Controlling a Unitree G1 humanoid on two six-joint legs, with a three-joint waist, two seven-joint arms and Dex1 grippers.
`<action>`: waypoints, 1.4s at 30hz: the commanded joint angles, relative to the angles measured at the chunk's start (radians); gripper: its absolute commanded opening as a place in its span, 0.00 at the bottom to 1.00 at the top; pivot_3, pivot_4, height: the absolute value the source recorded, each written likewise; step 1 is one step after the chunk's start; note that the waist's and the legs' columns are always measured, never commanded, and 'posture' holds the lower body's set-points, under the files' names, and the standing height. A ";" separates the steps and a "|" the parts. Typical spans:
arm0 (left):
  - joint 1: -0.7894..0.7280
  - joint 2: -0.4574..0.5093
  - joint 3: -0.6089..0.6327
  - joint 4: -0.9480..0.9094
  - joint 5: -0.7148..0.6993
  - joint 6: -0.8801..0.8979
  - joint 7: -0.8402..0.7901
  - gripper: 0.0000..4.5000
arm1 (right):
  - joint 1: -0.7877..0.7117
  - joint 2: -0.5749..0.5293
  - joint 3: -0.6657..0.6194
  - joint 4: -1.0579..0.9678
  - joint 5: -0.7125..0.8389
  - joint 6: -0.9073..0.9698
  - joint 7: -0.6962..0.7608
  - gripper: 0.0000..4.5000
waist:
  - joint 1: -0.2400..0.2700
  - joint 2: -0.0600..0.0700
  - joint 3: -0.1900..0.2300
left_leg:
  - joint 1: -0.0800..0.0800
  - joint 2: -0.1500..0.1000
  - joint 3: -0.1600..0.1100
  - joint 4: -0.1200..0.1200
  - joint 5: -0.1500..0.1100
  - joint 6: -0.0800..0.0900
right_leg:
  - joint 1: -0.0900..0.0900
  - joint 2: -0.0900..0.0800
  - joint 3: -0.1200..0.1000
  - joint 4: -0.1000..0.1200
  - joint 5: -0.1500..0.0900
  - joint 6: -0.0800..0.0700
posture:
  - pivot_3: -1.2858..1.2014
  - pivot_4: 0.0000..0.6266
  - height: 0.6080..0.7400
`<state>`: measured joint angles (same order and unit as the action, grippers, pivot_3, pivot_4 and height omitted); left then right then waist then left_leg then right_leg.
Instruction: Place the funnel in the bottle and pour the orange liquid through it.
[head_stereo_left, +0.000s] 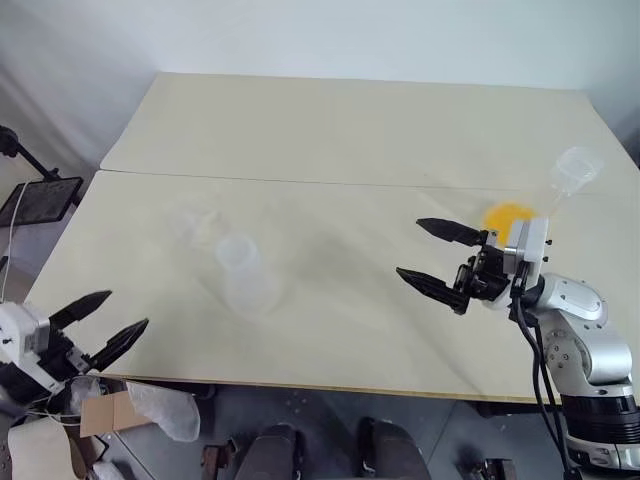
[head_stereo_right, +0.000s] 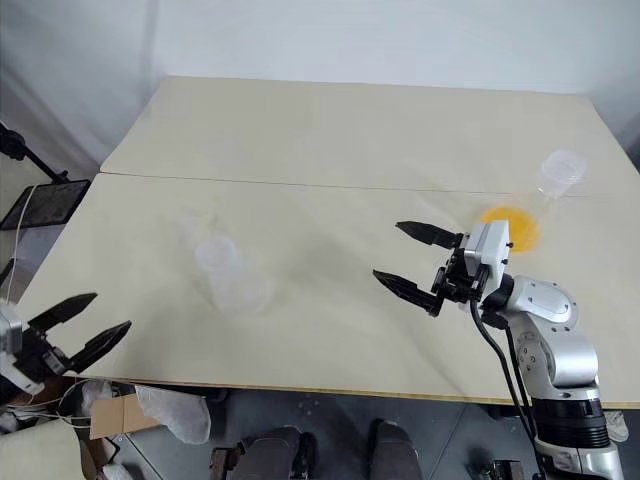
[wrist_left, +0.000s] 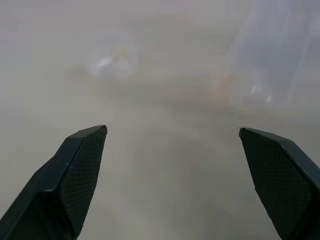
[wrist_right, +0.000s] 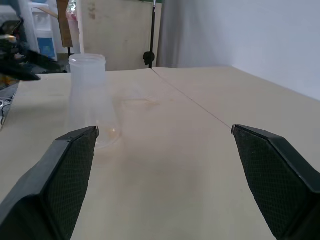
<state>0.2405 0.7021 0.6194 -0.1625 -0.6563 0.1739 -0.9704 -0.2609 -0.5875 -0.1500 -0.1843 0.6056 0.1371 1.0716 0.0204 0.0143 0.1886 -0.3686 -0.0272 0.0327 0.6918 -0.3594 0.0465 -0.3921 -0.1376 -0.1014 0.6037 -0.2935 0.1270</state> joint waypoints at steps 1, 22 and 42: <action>-0.024 0.034 -0.041 -0.132 -0.070 0.106 0.023 1.00 | 0.016 -0.026 -0.020 -0.024 0.010 0.001 0.019 0.99 | -0.003 0.000 0.000 | 0.000 0.000 0.000 0.000 0.000 0.000 | 0.000 0.000 0.000 0.000 0.000 0.000 | 0.52 0.24 1.00; -0.459 -0.088 -0.387 0.033 0.016 0.172 0.062 0.96 | 0.264 -0.061 -0.096 -0.155 0.031 0.061 -0.036 1.00 | 0.002 0.001 0.000 | 0.001 -0.001 0.004 0.004 0.000 0.001 | -0.001 0.007 -0.004 0.005 0.000 0.000 | 0.52 0.24 1.00; -0.838 -0.321 -0.707 0.218 0.210 -0.018 -0.066 0.53 | 0.546 0.030 -0.238 -0.299 0.012 -0.011 -0.205 1.00 | 0.026 0.000 0.000 | 0.001 -0.005 0.005 0.005 0.001 0.003 | 0.000 0.007 -0.004 0.005 0.001 0.002 | 0.52 0.24 1.00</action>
<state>-0.5685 0.4034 -0.0574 0.0321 -0.4774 0.2108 -1.0349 0.2759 -0.5675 -0.3534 -0.4341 0.6132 0.1522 0.8822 0.0459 0.0144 0.1888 -0.3685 -0.0324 0.0378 0.6974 -0.3578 0.0494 -0.3917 -0.1297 -0.1056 0.6088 -0.2927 0.1288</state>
